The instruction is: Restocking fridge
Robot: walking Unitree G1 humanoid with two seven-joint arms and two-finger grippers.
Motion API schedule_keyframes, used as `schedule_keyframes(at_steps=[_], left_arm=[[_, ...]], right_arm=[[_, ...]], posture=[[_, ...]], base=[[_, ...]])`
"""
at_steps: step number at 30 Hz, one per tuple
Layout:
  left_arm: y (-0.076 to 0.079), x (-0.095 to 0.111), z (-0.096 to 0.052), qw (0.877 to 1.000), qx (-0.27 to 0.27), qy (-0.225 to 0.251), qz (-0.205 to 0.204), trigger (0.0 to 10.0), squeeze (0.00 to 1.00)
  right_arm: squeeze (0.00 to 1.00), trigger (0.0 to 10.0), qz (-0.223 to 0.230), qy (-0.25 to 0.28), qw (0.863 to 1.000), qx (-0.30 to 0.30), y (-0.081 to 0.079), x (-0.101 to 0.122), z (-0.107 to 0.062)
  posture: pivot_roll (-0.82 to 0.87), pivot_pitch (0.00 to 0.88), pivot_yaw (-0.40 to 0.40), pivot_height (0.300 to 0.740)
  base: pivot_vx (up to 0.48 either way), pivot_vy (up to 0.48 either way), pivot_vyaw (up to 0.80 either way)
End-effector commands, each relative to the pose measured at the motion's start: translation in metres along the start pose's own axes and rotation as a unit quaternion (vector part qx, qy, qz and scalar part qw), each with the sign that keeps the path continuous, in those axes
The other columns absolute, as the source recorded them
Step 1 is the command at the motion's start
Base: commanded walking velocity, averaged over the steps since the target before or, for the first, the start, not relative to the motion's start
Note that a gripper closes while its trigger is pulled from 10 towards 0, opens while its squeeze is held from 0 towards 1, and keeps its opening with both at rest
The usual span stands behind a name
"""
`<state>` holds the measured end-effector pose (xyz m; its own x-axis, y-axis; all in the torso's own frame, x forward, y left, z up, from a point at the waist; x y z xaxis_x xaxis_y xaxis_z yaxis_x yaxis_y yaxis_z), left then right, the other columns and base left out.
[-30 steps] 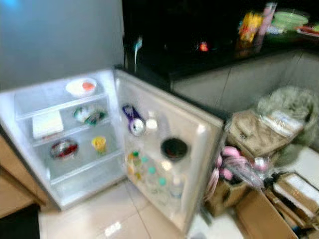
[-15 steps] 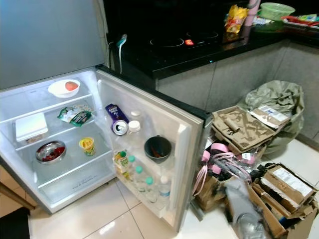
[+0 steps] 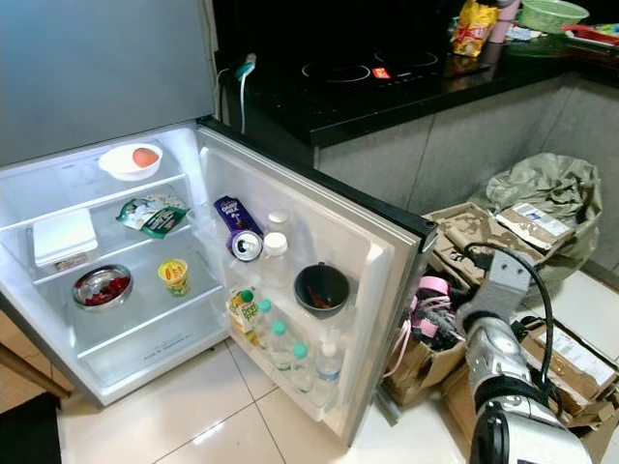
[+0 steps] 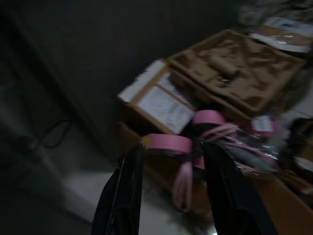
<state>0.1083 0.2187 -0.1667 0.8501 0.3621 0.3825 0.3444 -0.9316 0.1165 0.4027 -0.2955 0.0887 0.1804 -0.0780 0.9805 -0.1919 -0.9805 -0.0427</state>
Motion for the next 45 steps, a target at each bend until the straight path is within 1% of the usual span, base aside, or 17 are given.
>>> schedule_keyframes(at_steps=[1, 3, 6, 12, 14, 16, 18, 20, 21, 22, 25, 28, 30, 32, 34, 41, 45], left_arm=[[0.011, -0.005, 0.002, 1.0, -0.006, -0.002, -0.003, 10.0, 0.0], [0.015, -0.005, 0.002, 1.0, -0.008, -0.002, -0.002, 10.0, 0.0], [0.024, -0.005, 0.004, 1.0, -0.014, 0.0, -0.004, 10.0, 0.0], [0.025, -0.004, 0.004, 1.0, -0.015, 0.002, -0.005, 10.0, 0.0], [0.025, -0.003, 0.004, 1.0, -0.017, 0.003, -0.004, 10.0, 0.0], [0.025, -0.002, 0.004, 1.0, -0.017, 0.004, -0.004, 10.0, 0.0], [0.025, -0.001, 0.004, 1.0, -0.017, 0.005, -0.004, 10.0, 0.0], [0.024, 0.0, 0.004, 1.0, -0.017, 0.006, -0.002, 10.0, 0.0], [0.024, 0.0, 0.004, 1.0, -0.017, 0.006, -0.002, 10.0, 0.0], [0.024, 0.0, 0.004, 1.0, -0.017, 0.006, -0.002, 10.0, 0.0], [0.024, 0.001, 0.004, 1.0, -0.018, 0.007, 0.0, 10.0, 0.0], [0.025, 0.002, 0.005, 1.0, -0.019, 0.008, 0.001, 10.0, 0.0], [0.026, 0.002, 0.005, 1.0, -0.02, 0.008, 0.001, 10.0, 0.0], [0.027, 0.003, 0.005, 1.0, -0.021, 0.008, 0.002, 10.0, 0.0], [0.027, 0.003, 0.005, 1.0, -0.021, 0.008, 0.002, 10.0, 0.0], [0.027, 0.004, 0.005, 1.0, -0.021, 0.009, 0.002, 10.0, 0.0], [0.027, 0.004, 0.005, 1.0, -0.022, 0.009, 0.0, 10.0, 0.0]], right_arm=[[0.0, 10.0, 0.01, -0.011, 0.999, 0.031, -0.015, -0.005, 0.001], [0.0, 10.0, 0.009, -0.012, 0.999, 0.048, -0.022, -0.005, 0.002], [0.0, 10.0, -0.007, -0.012, 0.988, 0.152, -0.064, -0.01, -0.001], [0.0, 10.0, 0.012, -0.007, 0.97, 0.242, -0.094, -0.01, -0.007], [0.0, 10.0, 0.017, -0.01, 0.937, 0.349, -0.123, -0.015, -0.022], [0.0, 10.0, 0.018, -0.011, 0.928, 0.372, -0.129, -0.017, -0.026], [0.0, 10.0, 0.013, -0.016, 0.883, 0.469, -0.153, -0.025, -0.047], [0.0, 10.0, 0.019, -0.02, 0.81, 0.586, -0.179, -0.034, -0.079], [0.0, 10.0, 0.019, -0.02, 0.81, 0.586, -0.179, -0.034, -0.079], [0.0, 10.0, 0.029, -0.02, 0.776, 0.63, -0.188, -0.038, -0.094], [0.0, 10.0, 0.04, -0.014, 0.747, 0.663, -0.199, -0.041, -0.108], [0.0, 10.0, 0.029, -0.016, 0.796, 0.604, -0.199, -0.05, -0.093], [0.0, 10.0, 0.028, -0.022, 0.807, 0.59, -0.197, -0.052, -0.09], [0.0, 10.0, -0.002, -0.062, 0.854, 0.516, -0.182, -0.074, -0.077], [0.0, 10.0, -0.038, -0.094, 0.878, 0.467, -0.168, -0.094, -0.073], [0.0, 10.0, -0.063, -0.164, 0.895, 0.409, -0.141, -0.133, -0.082], [0.0, 10.0, -0.1, -0.254, 0.906, 0.323, -0.101, -0.183, -0.101]], posture=[[-0.05, 0.0, 0.007, 0.74], [-0.05, 0.0, 0.007, 0.74], [-0.05, 0.0, 0.009, 0.74], [-0.04, 0.0, 0.009, 0.74], [-0.04, 0.0, 0.009, 0.74], [-0.04, 0.0, 0.009, 0.74], [-0.04, 0.0, 0.009, 0.74], [-0.05, 0.0, 0.01, 0.74], [-0.05, 0.0, 0.01, 0.74], [-0.05, 0.0, 0.012, 0.74], [-0.06, 0.0, 0.011, 0.74], [-0.06, 0.0, 0.011, 0.74], [-0.06, 0.0, 0.011, 0.74], [-0.06, 0.0, 0.013, 0.74], [-0.06, 0.0, 0.013, 0.74], [-0.06, 0.0, 0.014, 0.74], [-0.06, 0.0, 0.014, 0.74]], base=[[0.0, 0.0, 0.0], [0.0, 0.0, 0.0], [0.0, 0.0, 0.0], [0.0, 0.0, 0.0], [0.0, 0.0, 0.0], [0.0, 0.0, 0.0], [0.0, 0.0, 0.0], [0.0, 0.0, 0.0], [0.0, 0.0, 0.0], [0.0, 0.0, 0.0], [0.0, 0.0, 0.0], [0.0, 0.0, 0.0], [0.0, 0.0, 0.0], [0.0, 0.0, 0.0], [0.0, 0.0, 0.0], [0.0, 0.0, 0.23], [0.0, 0.0, 0.79]])
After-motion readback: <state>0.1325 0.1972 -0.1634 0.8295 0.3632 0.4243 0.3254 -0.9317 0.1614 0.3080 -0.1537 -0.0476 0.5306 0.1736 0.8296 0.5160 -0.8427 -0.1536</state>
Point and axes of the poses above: a point about 5 cm out from each wrist's last joint towards the gripper, its own z axis pointing out of the wrist towards the gripper, its own x axis along the axis of the wrist's last joint, y = z × x, the point moved 6 cm from there along z, pointing out of the wrist towards the gripper, and after that the axes turned 8 degrees about -z, right-handed, at the moved point
